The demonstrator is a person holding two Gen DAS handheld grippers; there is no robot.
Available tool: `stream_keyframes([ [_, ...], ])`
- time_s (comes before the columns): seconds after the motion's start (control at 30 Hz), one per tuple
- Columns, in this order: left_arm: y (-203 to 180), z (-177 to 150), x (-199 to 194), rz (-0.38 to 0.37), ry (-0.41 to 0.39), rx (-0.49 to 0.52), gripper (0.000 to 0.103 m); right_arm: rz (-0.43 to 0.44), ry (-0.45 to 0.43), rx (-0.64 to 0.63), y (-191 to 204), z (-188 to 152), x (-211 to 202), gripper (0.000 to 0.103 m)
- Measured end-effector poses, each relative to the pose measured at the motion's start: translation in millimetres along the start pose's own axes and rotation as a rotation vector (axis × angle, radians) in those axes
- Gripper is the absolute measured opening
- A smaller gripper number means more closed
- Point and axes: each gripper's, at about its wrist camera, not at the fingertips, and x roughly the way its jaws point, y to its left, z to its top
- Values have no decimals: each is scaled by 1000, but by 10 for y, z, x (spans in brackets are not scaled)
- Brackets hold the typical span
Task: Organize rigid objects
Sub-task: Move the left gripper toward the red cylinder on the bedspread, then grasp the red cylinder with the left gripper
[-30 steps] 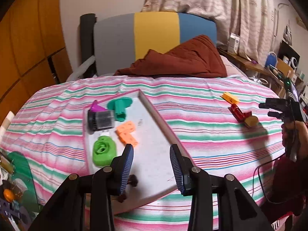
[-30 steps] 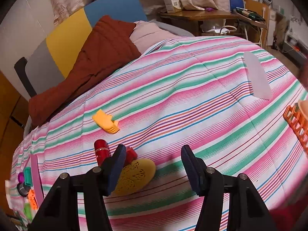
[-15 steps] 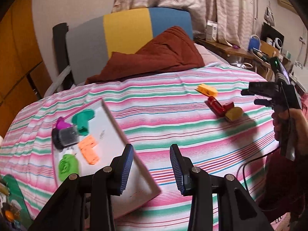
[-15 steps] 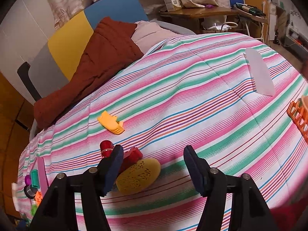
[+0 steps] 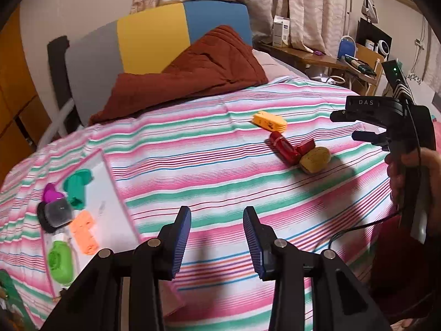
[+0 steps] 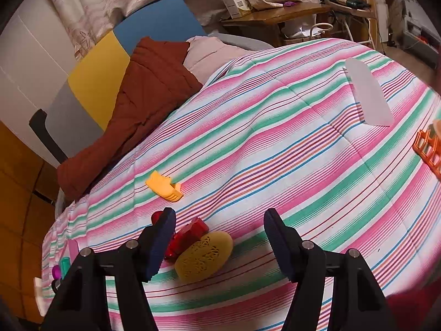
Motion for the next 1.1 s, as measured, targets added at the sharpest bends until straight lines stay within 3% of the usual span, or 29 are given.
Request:
stream_keyframes([
  [0.33,-54,234,459,-103,84,-79,39,23,-4,60,-72,25,0,68],
  [0.63,-216,603,919,-263,163,-184,38,45,-2,81,-86,27,-5,69],
  [0.9,-522,961,1298,-317,195,-221,38,74,4,110,-124,34,-2,70],
  [1.1,-718,1053,1684,-255,243,-184,38,89,9,103,-88,19,1,70],
])
